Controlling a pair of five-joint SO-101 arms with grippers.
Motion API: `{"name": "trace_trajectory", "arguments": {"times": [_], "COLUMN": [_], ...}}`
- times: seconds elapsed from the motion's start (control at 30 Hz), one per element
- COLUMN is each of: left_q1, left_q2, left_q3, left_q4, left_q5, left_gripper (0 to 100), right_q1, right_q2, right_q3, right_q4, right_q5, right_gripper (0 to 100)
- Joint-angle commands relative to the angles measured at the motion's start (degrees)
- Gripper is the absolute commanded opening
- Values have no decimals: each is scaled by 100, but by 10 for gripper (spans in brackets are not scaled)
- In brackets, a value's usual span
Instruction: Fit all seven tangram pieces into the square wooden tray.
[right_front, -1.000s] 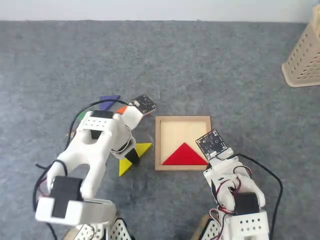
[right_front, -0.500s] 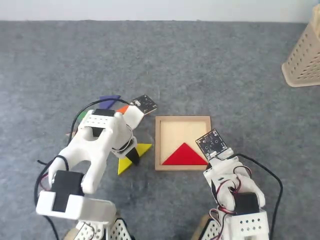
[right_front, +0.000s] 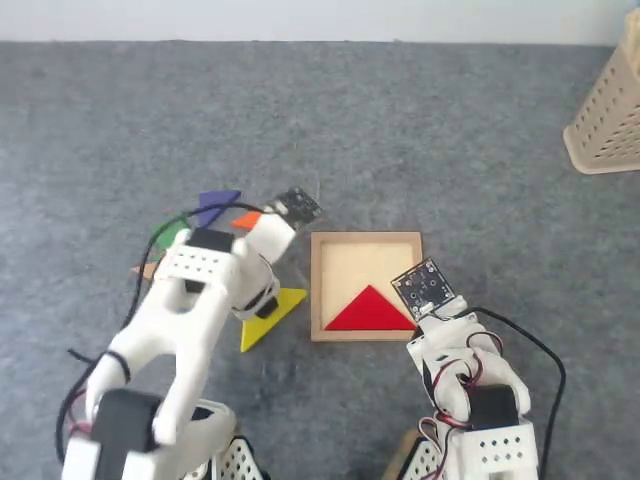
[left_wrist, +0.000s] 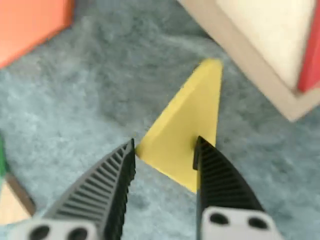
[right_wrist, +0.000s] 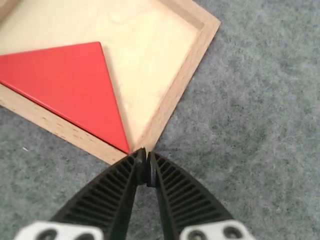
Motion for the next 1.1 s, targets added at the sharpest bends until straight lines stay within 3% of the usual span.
{"name": "trace_trajectory", "arguments": {"times": [0.0, 0.33, 0.63, 1.07], "left_q1": [378, 712, 1934, 2163], "left_q2": [-316, -378, -378, -308], "left_q3": [356, 251, -585, -593], "left_q4": [105, 431, 1495, 1160], "left_q5": [141, 369, 932, 985], "left_gripper": [171, 171, 171, 171], "right_q1": [-13, -13, -13, -13], "right_q2": [-127, -127, -127, -127], "right_q3": [88, 88, 88, 88], "right_q4": [40, 40, 40, 40], "right_q5": [62, 62, 62, 62], "right_gripper": [8, 8, 8, 8]}}
